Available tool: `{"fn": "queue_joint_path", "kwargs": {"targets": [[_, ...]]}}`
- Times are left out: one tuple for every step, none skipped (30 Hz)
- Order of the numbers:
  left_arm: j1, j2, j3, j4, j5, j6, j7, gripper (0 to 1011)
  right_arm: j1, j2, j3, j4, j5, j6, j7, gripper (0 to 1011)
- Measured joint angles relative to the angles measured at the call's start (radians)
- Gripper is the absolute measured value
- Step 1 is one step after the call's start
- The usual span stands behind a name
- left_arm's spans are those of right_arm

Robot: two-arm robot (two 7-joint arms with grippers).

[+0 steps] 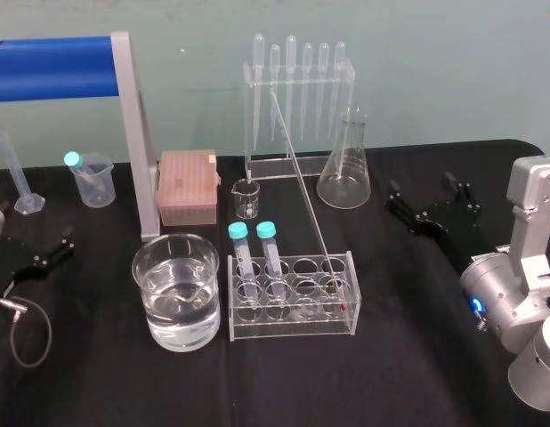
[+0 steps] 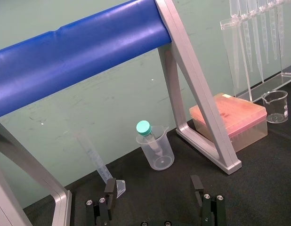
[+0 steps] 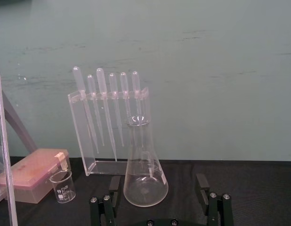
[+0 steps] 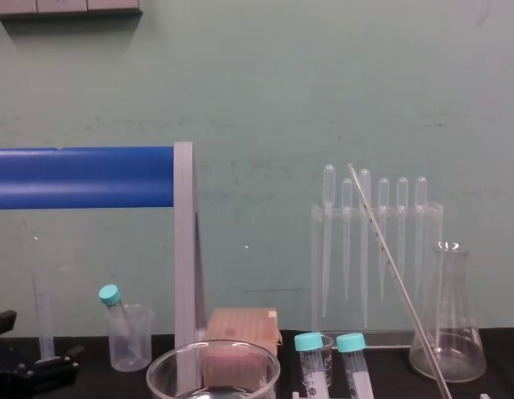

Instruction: Hold the thermometer with one hand and immerse one end into the beaker, then reinsert it into the test tube rack.

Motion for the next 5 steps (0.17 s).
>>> {"fn": "queue_joint_path", "kwargs": {"targets": [[0.0,0.0,0.0,0.0,0.0,0.0,0.0,1008,0.0,0.0,0.0,0.0,0.0,0.0,0.0,1003],[0.0,0.0,0.0,0.0,0.0,0.0,0.0,1008,0.0,0.0,0.0,0.0,0.0,0.0,0.0,1003],[0.0,0.0,0.0,0.0,0.0,0.0,0.0,1008,0.0,0.0,0.0,0.0,0.0,0.0,0.0,1003],[0.0,0.0,0.0,0.0,0.0,0.0,0.0,1008,0.0,0.0,0.0,0.0,0.0,0.0,0.0,1003],[0.0,0.0,0.0,0.0,0.0,0.0,0.0,1008,0.0,0.0,0.0,0.0,0.0,0.0,-0.001,1003]]}}
